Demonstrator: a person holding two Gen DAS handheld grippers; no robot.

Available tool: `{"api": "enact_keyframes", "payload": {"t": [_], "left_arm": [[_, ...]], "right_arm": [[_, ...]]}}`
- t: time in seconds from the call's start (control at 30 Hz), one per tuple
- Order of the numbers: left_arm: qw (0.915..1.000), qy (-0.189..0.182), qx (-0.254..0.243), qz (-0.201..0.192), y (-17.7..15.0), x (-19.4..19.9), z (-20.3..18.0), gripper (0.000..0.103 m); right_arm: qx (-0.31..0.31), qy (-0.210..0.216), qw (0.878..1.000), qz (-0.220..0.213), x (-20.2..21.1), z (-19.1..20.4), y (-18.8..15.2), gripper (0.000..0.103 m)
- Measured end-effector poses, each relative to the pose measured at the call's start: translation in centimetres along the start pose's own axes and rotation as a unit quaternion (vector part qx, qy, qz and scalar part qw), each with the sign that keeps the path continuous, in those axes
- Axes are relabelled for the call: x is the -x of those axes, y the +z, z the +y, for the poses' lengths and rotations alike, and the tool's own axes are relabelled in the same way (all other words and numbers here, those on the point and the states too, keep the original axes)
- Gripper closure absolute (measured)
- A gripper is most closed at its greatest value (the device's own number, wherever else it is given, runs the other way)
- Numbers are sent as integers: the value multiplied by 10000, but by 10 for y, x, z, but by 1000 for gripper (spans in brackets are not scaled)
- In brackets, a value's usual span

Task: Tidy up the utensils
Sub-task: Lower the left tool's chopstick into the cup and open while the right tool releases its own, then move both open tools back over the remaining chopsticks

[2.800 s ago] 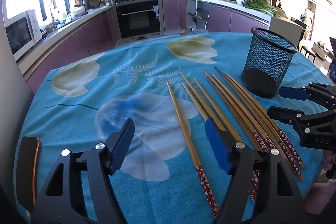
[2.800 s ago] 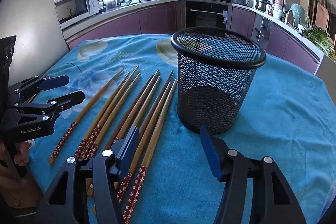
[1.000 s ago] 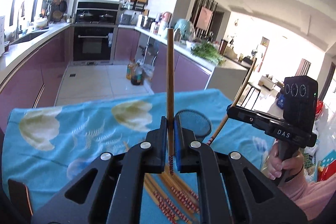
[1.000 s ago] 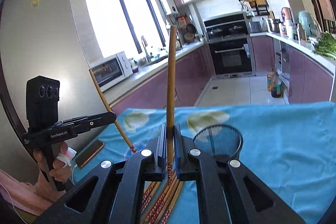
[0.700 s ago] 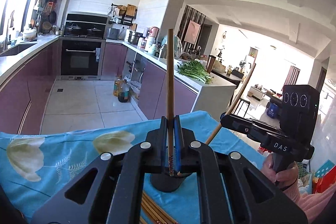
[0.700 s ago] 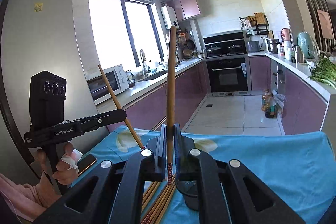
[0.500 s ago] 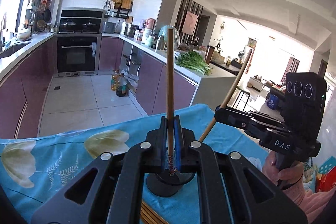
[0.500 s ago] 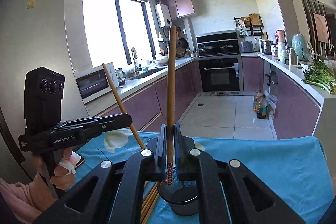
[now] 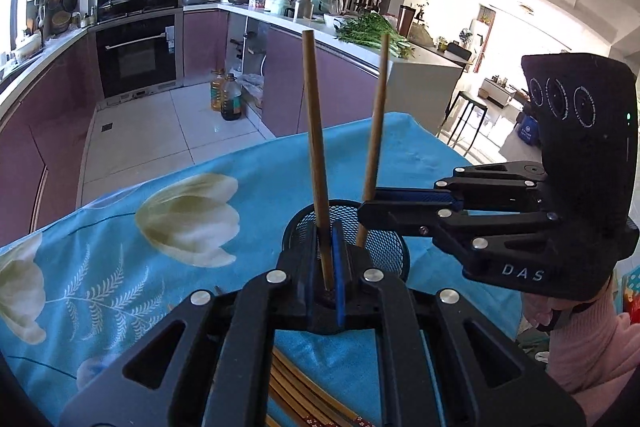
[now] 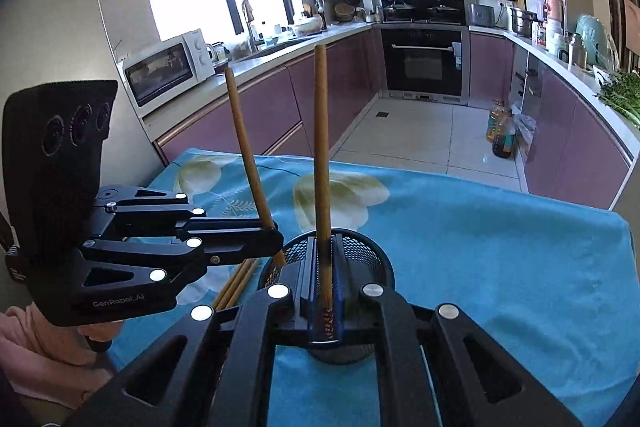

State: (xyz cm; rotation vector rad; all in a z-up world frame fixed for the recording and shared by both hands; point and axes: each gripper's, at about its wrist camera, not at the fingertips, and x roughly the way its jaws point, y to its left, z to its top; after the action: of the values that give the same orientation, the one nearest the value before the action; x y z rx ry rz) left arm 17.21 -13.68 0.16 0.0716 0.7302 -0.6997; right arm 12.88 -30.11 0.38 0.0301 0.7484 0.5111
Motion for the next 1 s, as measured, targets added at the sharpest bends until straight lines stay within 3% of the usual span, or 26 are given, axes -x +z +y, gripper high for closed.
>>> {"api": "enact_keyframes", "payload": {"t": [0.1,0.23,0.3,0.47,0.63,0.8,1.0], "left_arm": [[10000,58,54,59,2,-5,5,95],[9998,123,176,26,1,-4,8,82],[9995,227,190,-88,-2,4,9,81],[9963,578,190,-602,-13,45,9,70],[9914,871,187,-962,-36,86,18,59],[9907,1121,322,-698,-65,98,35,57],[9908,1233,555,22,-105,74,57,57]], "right_arm": [[-145,4,9999,35,-11,-6,5,96],[-368,31,9993,-73,-11,-12,4,94],[-439,31,9988,-198,-6,-12,2,93],[-444,70,9972,-591,16,-7,-4,72],[43,321,9964,-789,39,21,-21,58],[292,525,9973,-426,29,45,-48,58],[187,469,9983,289,-12,56,-78,58]]}}
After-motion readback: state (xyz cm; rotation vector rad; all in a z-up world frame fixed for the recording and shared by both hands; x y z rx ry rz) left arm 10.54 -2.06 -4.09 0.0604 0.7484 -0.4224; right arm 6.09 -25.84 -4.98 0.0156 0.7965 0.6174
